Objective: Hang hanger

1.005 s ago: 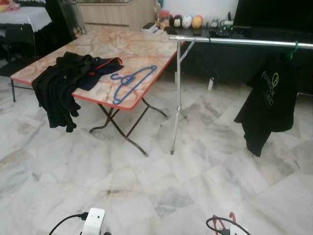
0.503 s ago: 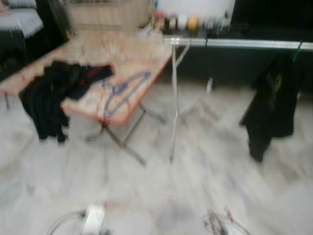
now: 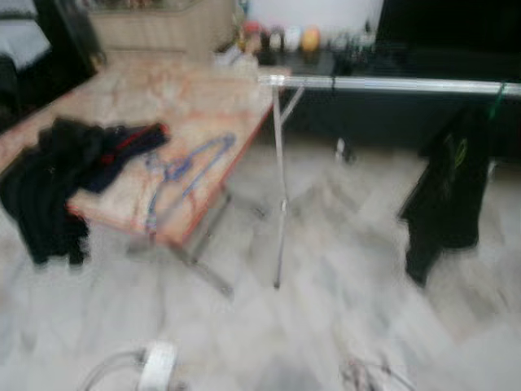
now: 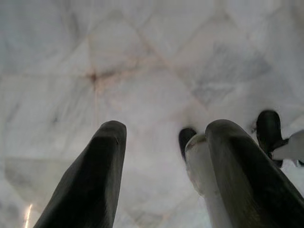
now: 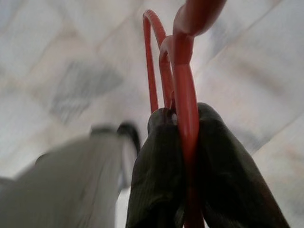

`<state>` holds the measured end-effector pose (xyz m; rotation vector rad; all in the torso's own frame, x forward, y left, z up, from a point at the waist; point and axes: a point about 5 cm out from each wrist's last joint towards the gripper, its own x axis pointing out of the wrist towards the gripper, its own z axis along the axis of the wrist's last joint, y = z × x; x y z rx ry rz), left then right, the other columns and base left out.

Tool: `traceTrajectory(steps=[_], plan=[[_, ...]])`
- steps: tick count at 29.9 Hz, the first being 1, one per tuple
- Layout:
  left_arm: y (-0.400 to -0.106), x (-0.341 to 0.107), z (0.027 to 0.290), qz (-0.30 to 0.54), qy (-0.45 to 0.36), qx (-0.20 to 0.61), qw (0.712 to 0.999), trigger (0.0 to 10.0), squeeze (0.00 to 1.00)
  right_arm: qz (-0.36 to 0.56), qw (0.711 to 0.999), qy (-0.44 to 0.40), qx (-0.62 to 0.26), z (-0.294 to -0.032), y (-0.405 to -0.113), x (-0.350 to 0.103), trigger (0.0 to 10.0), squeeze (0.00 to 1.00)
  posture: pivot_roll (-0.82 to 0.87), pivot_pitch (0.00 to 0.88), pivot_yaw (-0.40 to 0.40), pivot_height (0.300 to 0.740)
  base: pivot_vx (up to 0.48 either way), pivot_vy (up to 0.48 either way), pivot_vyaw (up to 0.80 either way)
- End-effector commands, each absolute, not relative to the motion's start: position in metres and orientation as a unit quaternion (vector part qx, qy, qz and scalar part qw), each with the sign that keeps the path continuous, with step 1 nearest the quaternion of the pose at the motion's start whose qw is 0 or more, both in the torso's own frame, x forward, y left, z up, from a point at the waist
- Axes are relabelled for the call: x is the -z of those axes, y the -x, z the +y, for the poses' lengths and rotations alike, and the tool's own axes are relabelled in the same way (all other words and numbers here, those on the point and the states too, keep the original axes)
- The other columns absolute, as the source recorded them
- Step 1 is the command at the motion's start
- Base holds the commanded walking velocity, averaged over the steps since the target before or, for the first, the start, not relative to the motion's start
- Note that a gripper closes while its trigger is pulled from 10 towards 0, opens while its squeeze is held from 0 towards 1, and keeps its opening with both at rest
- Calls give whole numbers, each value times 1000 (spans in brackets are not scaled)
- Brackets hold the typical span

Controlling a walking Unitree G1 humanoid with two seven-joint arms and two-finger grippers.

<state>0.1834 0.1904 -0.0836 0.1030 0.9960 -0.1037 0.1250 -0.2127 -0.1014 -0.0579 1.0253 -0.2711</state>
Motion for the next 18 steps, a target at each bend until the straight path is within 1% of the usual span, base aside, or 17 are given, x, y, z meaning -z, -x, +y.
traceTrajectory(steps=[1, 8, 11, 14, 18], plan=[[-179, 84, 204, 484, -64, 38, 872, 10000, 0, 489, 864, 13, 122, -202, -127, 103, 10000, 0, -42, 0, 73, 740, 326, 0, -800], [-180, 83, 205, 483, -64, 38, 872, 10000, 0, 492, 861, 12, 127, -207, -124, 103, 10000, 0, -40, 0, 72, 740, 328, 0, -469], [-180, 83, 205, 483, -64, 38, 872, 10000, 0, 493, 860, 12, 128, -208, -123, 103, 10000, 0, -40, 0, 72, 740, 330, 0, -288], [-180, 83, 205, 483, -64, 38, 872, 10000, 0, 492, 861, 13, 128, -208, -124, 103, 10000, 0, -40, 0, 72, 740, 330, 0, -671], [-179, 83, 205, 483, -65, 39, 872, 10000, 0, 490, 862, 20, 126, -208, -125, 102, 10000, 0, -39, 0, 70, 740, 329, 0, 0]])
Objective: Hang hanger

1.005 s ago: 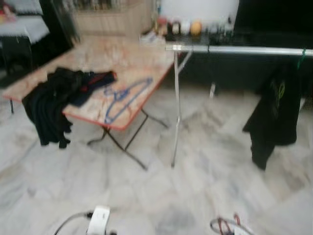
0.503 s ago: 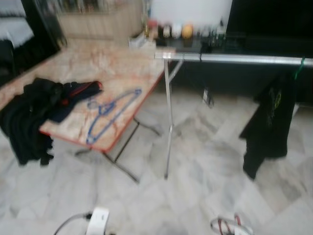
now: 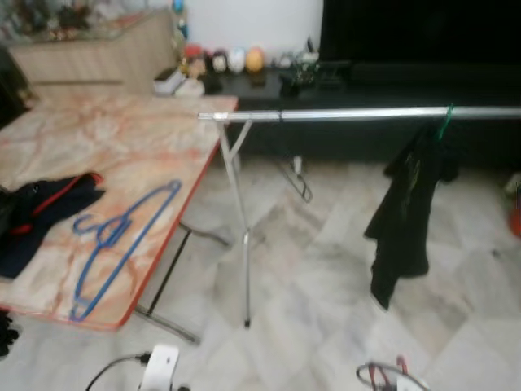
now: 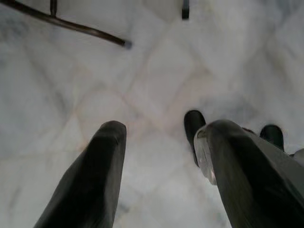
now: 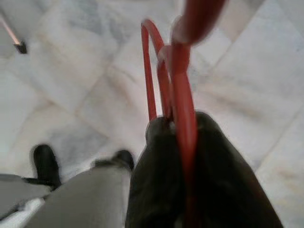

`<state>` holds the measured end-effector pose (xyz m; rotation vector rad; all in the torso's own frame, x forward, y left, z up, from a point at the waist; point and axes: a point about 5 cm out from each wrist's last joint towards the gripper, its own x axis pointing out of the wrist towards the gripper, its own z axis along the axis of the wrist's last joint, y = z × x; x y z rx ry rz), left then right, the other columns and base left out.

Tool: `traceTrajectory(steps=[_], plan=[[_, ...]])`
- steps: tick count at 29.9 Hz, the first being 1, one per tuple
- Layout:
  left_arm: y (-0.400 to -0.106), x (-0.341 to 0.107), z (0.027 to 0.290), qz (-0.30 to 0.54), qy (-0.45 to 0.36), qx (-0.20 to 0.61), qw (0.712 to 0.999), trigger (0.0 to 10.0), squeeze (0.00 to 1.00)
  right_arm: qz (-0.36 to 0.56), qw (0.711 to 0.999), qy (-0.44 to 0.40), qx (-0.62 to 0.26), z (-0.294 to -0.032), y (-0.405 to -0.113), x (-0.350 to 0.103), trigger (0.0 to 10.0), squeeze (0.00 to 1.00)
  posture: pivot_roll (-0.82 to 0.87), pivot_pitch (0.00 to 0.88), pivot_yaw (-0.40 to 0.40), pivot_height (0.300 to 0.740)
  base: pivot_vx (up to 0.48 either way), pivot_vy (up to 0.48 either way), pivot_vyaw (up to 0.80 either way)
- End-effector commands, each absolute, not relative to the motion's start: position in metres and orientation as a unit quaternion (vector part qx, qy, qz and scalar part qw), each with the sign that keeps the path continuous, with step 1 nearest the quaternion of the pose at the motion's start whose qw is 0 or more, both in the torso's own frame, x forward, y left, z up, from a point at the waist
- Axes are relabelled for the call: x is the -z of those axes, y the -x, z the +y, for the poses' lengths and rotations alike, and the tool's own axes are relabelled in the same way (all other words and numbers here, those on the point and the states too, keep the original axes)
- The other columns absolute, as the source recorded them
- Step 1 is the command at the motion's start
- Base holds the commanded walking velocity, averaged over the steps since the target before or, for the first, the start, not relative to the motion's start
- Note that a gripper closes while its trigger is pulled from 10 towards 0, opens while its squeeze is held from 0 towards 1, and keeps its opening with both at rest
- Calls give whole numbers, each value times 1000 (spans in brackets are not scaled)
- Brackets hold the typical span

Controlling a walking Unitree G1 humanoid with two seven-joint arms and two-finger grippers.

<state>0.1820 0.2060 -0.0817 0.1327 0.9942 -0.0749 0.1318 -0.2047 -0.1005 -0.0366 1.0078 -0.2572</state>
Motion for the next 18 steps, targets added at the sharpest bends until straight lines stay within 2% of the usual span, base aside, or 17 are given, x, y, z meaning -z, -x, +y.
traceTrajectory(steps=[1, 18], plan=[[-179, 83, 205, 484, -64, 39, 872, 10000, 0, 489, 863, 20, 124, -207, -126, 102, 10000, 0, -38, 0, 69, 740, 330, 0, 0], [-179, 83, 204, 483, -64, 40, 872, 10000, 0, 474, 875, 24, 101, -201, -134, 100, 10000, 0, -44, 0, 69, 740, 328, 0, 0]])
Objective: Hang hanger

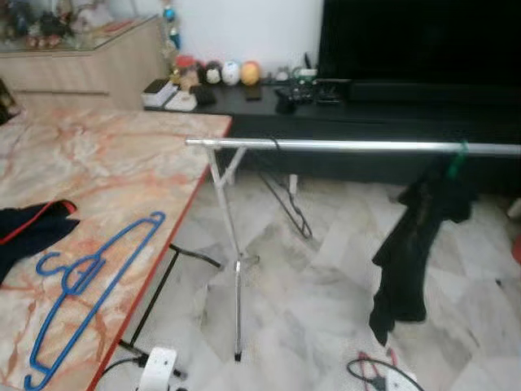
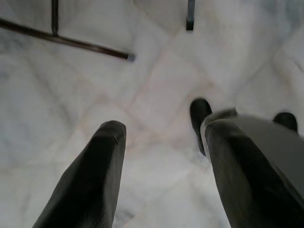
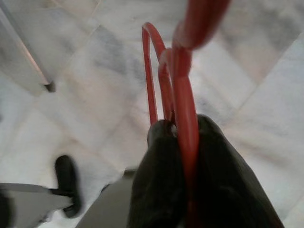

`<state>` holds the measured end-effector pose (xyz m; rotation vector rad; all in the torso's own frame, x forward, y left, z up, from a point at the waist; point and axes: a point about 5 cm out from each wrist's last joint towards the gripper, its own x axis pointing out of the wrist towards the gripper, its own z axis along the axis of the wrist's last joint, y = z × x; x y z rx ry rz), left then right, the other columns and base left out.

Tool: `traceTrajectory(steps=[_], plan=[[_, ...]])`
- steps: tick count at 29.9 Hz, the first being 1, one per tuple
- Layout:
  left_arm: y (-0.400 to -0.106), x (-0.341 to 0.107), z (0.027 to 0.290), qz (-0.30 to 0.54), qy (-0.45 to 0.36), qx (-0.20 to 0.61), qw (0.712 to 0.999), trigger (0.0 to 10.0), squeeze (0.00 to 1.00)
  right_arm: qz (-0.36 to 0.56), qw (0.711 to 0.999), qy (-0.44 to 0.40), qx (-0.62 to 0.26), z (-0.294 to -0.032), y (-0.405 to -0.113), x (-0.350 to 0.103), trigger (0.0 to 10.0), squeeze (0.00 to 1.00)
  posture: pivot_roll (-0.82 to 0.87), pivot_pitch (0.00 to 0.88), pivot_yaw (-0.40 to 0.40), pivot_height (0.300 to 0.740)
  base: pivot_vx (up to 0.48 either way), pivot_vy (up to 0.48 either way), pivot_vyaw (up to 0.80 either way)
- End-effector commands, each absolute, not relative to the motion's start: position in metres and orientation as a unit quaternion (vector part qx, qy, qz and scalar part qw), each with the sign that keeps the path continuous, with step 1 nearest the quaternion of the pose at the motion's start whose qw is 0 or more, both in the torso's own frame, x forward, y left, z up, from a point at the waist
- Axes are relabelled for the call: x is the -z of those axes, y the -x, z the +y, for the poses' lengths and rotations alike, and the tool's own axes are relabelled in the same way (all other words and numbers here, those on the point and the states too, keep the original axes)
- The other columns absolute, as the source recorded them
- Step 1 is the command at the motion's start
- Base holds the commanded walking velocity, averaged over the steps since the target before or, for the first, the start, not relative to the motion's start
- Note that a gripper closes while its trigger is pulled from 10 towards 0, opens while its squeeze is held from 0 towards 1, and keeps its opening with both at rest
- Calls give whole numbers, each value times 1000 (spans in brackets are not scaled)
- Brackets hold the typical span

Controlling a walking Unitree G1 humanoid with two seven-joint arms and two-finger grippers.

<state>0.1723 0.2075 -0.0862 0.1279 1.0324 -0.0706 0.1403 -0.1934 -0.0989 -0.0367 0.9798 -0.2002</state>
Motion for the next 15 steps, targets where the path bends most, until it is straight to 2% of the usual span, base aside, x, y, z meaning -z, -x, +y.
traceTrajectory(steps=[1, 4, 15], plan=[[-179, 84, 204, 483, -64, 40, 872, 10000, 0, 472, 875, 25, 101, -201, -135, 100, 10000, 0, -44, 0, 69, 740, 330, 0, 0], [-179, 83, 204, 483, -64, 40, 872, 10000, 0, 469, 877, 27, 100, -201, -136, 99, 10000, 0, -43, 0, 69, 740, 329, 0, 448], [-179, 84, 205, 483, -65, 41, 872, 10000, 0, 456, 882, 19, 118, -200, -143, 96, 10000, 0, -42, 0, 70, 740, 328, 0, 0]])
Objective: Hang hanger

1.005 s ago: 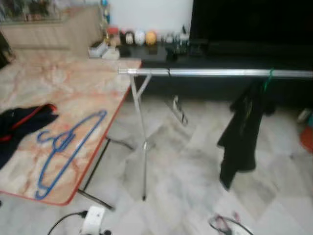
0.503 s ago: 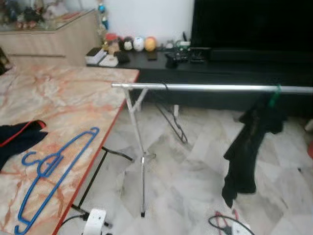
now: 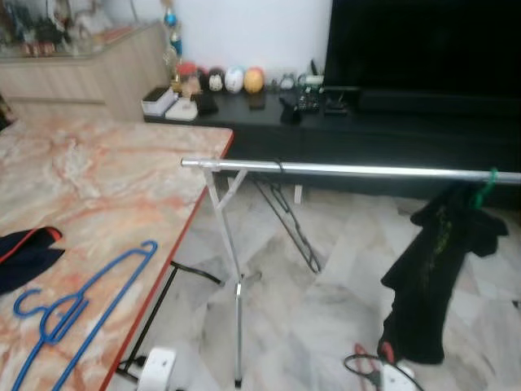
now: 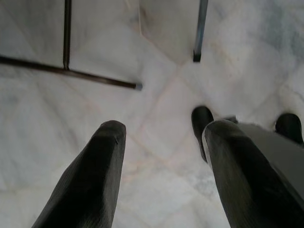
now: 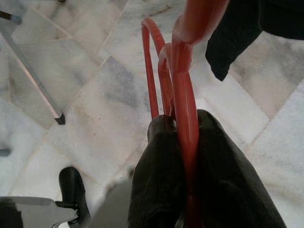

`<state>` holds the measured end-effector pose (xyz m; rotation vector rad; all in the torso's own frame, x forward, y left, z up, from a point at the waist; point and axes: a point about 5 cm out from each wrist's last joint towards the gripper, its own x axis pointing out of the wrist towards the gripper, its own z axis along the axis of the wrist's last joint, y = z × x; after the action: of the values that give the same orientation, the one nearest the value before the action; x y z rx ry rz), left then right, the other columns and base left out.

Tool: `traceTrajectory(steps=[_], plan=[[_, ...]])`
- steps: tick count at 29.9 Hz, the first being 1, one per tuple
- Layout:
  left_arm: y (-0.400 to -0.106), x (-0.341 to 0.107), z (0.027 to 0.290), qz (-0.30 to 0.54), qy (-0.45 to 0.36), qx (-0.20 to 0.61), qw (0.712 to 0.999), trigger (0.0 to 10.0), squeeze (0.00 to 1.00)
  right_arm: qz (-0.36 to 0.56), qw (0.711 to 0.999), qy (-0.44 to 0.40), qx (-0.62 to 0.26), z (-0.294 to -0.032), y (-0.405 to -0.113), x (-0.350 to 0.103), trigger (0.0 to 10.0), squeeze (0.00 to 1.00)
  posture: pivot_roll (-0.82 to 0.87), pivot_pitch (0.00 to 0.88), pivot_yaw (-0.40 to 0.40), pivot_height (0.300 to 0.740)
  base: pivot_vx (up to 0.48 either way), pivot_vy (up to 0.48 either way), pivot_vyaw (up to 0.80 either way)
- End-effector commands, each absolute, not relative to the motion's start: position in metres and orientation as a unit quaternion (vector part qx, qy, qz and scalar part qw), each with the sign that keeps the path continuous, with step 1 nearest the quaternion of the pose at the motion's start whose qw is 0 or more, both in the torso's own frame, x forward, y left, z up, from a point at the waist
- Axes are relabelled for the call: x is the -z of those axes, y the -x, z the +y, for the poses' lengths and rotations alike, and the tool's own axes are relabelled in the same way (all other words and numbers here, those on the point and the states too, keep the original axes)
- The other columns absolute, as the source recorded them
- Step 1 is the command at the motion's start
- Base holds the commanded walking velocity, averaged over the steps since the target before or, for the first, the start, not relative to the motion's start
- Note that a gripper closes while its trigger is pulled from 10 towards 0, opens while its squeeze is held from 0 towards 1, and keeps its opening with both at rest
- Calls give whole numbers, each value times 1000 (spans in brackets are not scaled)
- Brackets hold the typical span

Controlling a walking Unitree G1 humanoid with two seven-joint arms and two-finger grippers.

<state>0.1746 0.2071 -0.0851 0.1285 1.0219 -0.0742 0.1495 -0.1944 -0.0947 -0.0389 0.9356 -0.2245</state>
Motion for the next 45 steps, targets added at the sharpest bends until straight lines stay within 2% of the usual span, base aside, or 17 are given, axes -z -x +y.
traceTrajectory(steps=[1, 8, 13, 21, 27, 30, 37, 45], plan=[[-179, 84, 205, 483, -65, 41, 872, 10000, 0, 454, 883, 19, 118, -199, -144, 96, 10000, 0, -42, 0, 70, 740, 326, 0, 0], [-178, 84, 205, 484, -67, 42, 872, 10000, 0, 425, 897, 26, 117, -200, -158, 89, 10000, 0, -46, 0, 74, 740, 313, 0, 0], [-178, 83, 206, 481, -66, 38, 874, 10000, 0, 396, 911, 41, 108, -201, -173, 81, 10000, 0, -46, 0, 74, 740, 0, 0, 0], [-178, 83, 206, 477, -65, 35, 876, 10000, 0, 252, 955, 84, 133, -209, -226, 42, 10000, 0, -44, 0, 72, 740, 0, 0, 0], [-179, 83, 206, 473, -64, 31, 878, 10000, 0, 164, 971, 108, 137, -207, -245, 19, 10000, 0, -42, 0, 70, 740, 0, 0, 0], [-179, 83, 206, 472, -66, 31, 878, 10000, 0, 112, 977, 130, 129, -202, -250, 7, 10000, 0, -42, 0, 69, 740, 0, 0, 0], [-179, 83, 207, 471, -67, 32, 879, 10000, 0, 69, 980, 133, 135, -198, -253, -3, 10000, 0, -48, 0, 69, 740, 0, 0, 0], [-180, 82, 206, 472, -69, 34, 878, 10000, 0, 31, 981, 132, 140, -202, -287, -33, 10000, 0, -46, 0, 72, 740, 0, 0, 0]])
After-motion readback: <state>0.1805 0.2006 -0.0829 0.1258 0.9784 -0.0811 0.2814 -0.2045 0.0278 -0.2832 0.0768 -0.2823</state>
